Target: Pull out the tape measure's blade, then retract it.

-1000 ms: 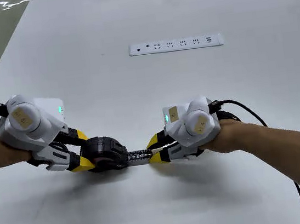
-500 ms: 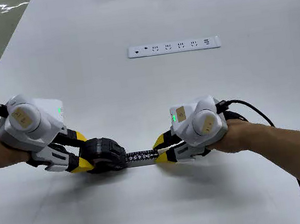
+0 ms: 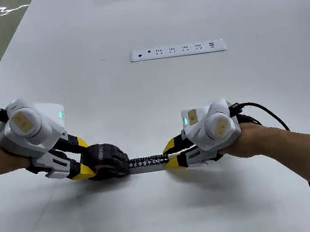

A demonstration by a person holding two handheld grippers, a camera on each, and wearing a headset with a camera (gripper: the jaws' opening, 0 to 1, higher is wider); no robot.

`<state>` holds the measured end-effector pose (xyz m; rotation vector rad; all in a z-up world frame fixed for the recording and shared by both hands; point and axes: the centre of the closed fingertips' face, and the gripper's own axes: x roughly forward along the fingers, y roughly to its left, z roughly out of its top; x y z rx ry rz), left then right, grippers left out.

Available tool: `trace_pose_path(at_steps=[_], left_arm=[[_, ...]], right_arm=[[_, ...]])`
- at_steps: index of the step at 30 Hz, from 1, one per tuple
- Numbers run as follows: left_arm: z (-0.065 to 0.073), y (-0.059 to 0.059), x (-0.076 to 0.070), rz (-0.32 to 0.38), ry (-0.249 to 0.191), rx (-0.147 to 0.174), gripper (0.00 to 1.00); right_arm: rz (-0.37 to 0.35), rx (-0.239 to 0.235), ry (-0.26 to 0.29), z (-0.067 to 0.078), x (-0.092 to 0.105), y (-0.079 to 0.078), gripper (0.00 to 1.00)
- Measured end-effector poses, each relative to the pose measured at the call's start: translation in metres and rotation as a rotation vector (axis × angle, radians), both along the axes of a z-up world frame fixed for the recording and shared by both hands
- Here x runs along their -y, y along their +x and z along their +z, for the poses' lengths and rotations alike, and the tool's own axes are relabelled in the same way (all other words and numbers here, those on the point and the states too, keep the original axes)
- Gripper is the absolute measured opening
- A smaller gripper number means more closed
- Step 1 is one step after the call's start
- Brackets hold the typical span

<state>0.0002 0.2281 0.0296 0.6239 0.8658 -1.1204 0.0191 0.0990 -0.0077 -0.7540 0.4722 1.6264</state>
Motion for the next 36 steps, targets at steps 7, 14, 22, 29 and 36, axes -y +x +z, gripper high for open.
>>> trace_pose_path(at_steps=[7, 14, 22, 29, 36], left_arm=[[0.0, 0.0, 0.0, 0.001, 0.001, -0.004, 0.23], [0.0, 0.001, 0.0, 0.001, 0.003, -0.007, 0.23], [0.0, 0.0, 0.0, 0.003, 0.005, -0.009, 0.23], [0.0, 0.0, 0.001, 0.005, 0.002, -0.009, 0.23], [0.001, 0.0, 0.001, 0.003, 0.002, -0.009, 0.23]], right_arm=[[-0.003, 0.004, -0.009, 0.0, 0.01, 0.003, 0.08], [-0.009, 0.003, -0.014, 0.001, 0.019, 0.004, 0.08], [-0.013, 0.012, -0.022, 0.001, 0.03, 0.006, 0.09], [-0.022, 0.011, -0.027, 0.001, 0.04, 0.007, 0.09], [-0.026, 0.008, -0.03, 0.001, 0.044, 0.007, 0.08]])
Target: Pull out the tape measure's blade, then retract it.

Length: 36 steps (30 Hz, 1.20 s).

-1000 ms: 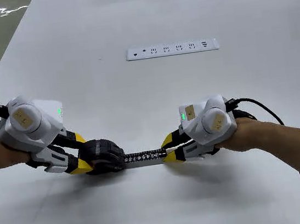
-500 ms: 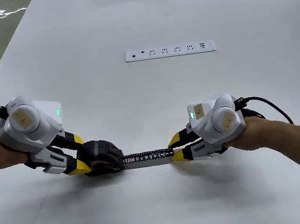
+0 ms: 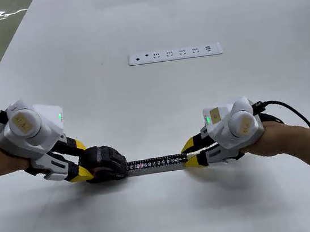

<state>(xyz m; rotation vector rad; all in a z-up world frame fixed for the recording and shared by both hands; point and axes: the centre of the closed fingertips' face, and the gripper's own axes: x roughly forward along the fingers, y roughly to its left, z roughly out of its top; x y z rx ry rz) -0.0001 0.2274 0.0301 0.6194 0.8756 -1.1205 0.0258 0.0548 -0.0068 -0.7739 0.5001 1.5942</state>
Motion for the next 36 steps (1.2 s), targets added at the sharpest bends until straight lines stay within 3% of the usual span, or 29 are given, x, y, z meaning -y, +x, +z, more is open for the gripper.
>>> trace_pose_path(at_steps=[36], left_arm=[[-0.001, 0.001, 0.0, 0.002, 0.008, -0.005, 0.23]], right_arm=[[-0.035, 0.001, -0.03, -0.002, 0.035, 0.006, 0.08]])
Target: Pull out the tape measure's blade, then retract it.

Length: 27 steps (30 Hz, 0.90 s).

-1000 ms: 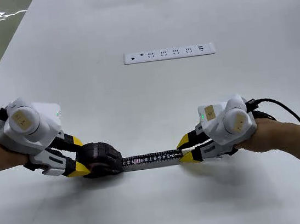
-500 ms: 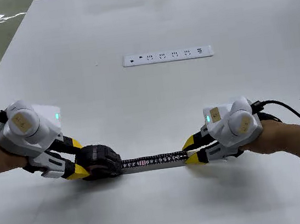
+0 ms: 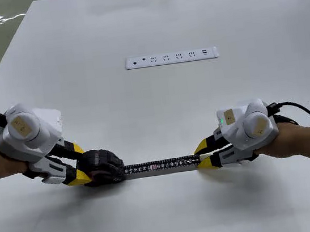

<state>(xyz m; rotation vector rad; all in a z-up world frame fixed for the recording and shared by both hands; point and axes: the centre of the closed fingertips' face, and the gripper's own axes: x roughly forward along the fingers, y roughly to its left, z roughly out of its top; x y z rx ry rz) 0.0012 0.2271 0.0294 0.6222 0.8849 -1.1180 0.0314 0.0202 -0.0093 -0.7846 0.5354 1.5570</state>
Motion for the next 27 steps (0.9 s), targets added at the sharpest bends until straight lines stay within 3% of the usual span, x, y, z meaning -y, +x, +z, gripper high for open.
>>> trace_pose_path(at_steps=[27], left_arm=[[0.0, 0.0, -0.001, 0.003, 0.001, -0.003, 0.23]], right_arm=[[-0.042, -0.026, -0.01, -0.001, 0.022, 0.001, 0.08]])
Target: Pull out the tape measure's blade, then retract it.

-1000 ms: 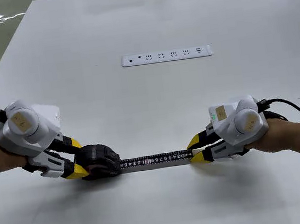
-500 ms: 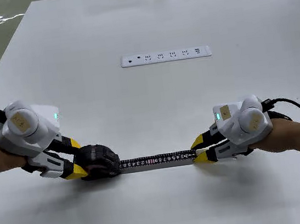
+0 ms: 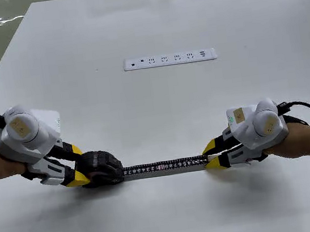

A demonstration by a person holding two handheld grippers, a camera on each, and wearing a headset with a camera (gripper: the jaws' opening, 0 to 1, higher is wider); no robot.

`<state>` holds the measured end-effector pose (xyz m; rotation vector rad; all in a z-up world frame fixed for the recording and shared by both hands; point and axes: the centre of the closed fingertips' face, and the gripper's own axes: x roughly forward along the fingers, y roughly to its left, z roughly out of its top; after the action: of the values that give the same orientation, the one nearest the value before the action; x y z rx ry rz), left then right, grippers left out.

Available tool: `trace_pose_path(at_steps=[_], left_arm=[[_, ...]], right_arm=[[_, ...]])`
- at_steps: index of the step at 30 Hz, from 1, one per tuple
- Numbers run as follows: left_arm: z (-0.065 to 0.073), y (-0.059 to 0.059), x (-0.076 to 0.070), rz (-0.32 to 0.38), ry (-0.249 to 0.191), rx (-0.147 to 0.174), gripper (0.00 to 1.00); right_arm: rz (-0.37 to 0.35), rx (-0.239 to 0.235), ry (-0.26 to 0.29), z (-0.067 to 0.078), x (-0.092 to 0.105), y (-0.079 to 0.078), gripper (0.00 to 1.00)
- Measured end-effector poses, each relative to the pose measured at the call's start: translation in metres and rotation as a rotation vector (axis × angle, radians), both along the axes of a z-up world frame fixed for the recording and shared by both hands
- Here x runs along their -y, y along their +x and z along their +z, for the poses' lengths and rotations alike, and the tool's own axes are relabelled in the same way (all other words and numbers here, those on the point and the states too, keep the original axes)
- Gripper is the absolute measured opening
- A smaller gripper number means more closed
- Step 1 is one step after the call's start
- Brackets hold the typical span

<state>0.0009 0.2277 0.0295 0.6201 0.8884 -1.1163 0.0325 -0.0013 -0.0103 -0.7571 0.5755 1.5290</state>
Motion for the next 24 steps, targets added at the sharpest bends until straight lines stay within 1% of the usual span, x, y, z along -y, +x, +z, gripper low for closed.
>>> trace_pose_path(at_steps=[24], left_arm=[[0.0, 0.0, 0.001, 0.0, 0.005, -0.002, 0.23]], right_arm=[[-0.021, -0.005, -0.027, 0.003, 0.032, 0.002, 0.08]])
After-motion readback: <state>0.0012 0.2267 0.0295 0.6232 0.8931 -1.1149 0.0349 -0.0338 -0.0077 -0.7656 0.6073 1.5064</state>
